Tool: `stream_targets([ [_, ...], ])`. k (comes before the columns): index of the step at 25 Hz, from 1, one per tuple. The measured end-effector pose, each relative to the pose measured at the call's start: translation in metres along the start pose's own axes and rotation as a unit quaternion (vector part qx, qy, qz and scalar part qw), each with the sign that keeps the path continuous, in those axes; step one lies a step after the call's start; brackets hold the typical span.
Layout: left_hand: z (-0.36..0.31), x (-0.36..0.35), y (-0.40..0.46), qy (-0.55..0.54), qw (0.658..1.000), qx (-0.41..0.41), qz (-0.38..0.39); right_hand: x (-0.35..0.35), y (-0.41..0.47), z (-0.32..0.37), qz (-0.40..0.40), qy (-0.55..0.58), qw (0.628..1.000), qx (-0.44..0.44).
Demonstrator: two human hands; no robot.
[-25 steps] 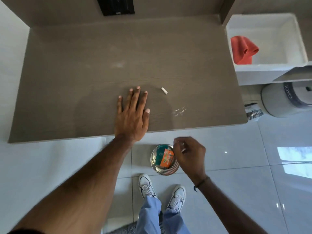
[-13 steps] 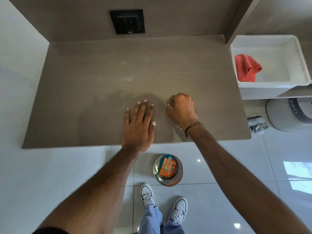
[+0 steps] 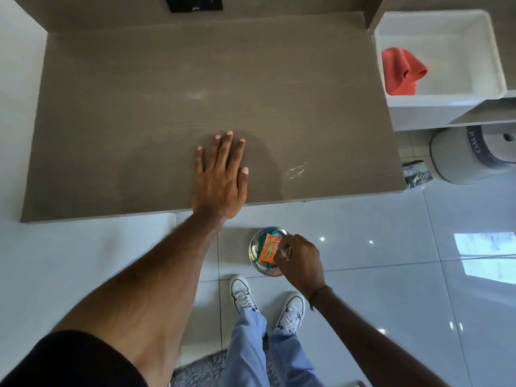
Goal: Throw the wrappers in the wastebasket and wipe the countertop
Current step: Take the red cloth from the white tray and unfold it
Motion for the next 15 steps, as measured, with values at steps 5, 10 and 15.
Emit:
stream_targets([
  [5, 0.001, -0.002, 0.0, -0.004, 1.0, -0.004, -0.005, -0.031, 0.014, -0.025, 0.028, -0.026, 0.996, -0.078],
  [10, 0.002, 0.0, 0.001, -0.008, 1.0, -0.008, -0.009, 0.014, 0.002, -0.027, -0.047, -0.034, 0.997, -0.058],
  [15, 0.0, 0.004, 0.0, -0.021, 1.0, -0.004, 0.021, 0.094, 0.006, 0.006, -0.142, -0.031, 0.989, -0.027],
])
Point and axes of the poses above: each hand's wrist, its own y-axis towards the middle knuckle, its own x-axis out of the back of the hand, z = x × y, the point moved 2 cm from there along y, towards the middle knuckle, and after that the axes turned 8 degrees about -y, right-handed, at the moved point
